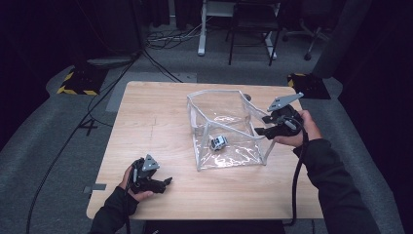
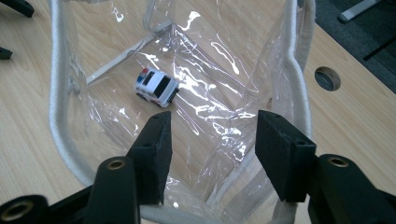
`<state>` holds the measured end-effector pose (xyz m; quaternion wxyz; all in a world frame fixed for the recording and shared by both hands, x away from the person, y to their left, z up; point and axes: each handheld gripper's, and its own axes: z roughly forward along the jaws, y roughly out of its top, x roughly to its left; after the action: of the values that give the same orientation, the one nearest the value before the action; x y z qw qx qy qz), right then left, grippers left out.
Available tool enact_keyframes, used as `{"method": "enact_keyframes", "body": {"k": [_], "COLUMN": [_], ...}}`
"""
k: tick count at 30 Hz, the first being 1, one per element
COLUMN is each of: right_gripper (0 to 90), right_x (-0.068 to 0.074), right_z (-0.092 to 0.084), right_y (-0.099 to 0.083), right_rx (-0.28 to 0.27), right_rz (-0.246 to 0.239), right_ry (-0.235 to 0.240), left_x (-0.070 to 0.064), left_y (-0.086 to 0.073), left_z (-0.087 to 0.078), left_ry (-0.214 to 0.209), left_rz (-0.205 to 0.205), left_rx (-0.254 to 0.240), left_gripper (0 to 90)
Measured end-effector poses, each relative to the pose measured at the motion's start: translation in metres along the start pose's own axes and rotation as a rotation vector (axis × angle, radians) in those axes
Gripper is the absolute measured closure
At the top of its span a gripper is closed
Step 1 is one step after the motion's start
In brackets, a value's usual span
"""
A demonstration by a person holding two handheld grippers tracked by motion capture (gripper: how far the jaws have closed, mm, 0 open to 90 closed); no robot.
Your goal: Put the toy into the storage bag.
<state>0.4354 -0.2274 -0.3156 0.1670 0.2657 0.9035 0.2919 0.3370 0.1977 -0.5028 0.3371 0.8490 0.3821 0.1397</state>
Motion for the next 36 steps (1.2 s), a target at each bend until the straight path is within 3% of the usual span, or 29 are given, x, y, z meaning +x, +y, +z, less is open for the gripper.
{"method": "enact_keyframes", "body": {"k": [2, 5, 6, 8, 12, 20, 23, 28, 35, 36], "right_gripper": [47.0, 46.8, 46.8, 46.6, 44.5, 39.9, 37.7, 32.0, 28.2, 28.2], "right_x": [0.001, 0.001, 0.001, 0.000, 0.001, 0.006, 0.006, 0.003, -0.002, -0.002], "right_z": [0.000, 0.000, 0.000, 0.000, -0.001, -0.007, -0.011, -0.015, -0.021, -0.021], "right_y": [0.000, 0.000, 0.000, -0.001, -0.001, 0.002, 0.003, 0.004, 0.004, 0.004], "right_rx": [-0.007, -0.012, -0.008, -0.019, -0.035, -0.130, -0.153, -0.187, -0.254, -0.254], "right_rz": [0.018, 0.006, 0.000, -0.001, -0.014, -0.059, -0.052, -0.026, 0.015, 0.015], "right_ry": [0.003, -0.002, -0.002, -0.004, -0.020, -0.068, -0.096, -0.137, -0.190, -0.190], "left_x": [0.000, 0.000, -0.001, 0.000, 0.000, -0.001, 0.001, -0.001, 0.001, 0.000], "left_y": [0.000, 0.000, 0.000, 0.000, 0.000, 0.000, 0.000, 0.000, 0.000, 0.000], "left_z": [0.000, 0.000, 0.000, 0.000, 0.000, 0.000, 0.000, 0.000, 0.000, 0.000], "left_ry": [0.005, 0.005, -0.004, 0.001, -0.004, -0.003, 0.007, -0.003, 0.007, -0.003], "left_rz": [0.007, 0.006, -0.012, 0.003, -0.008, -0.010, 0.008, -0.011, 0.009, -0.008], "left_rx": [-0.006, -0.003, 0.002, 0.000, 0.003, 0.005, -0.006, 0.005, -0.007, 0.003], "left_gripper": [13.6, 13.6, 13.6, 13.6, 13.6, 13.6, 13.6, 13.6, 13.6, 13.6]}}
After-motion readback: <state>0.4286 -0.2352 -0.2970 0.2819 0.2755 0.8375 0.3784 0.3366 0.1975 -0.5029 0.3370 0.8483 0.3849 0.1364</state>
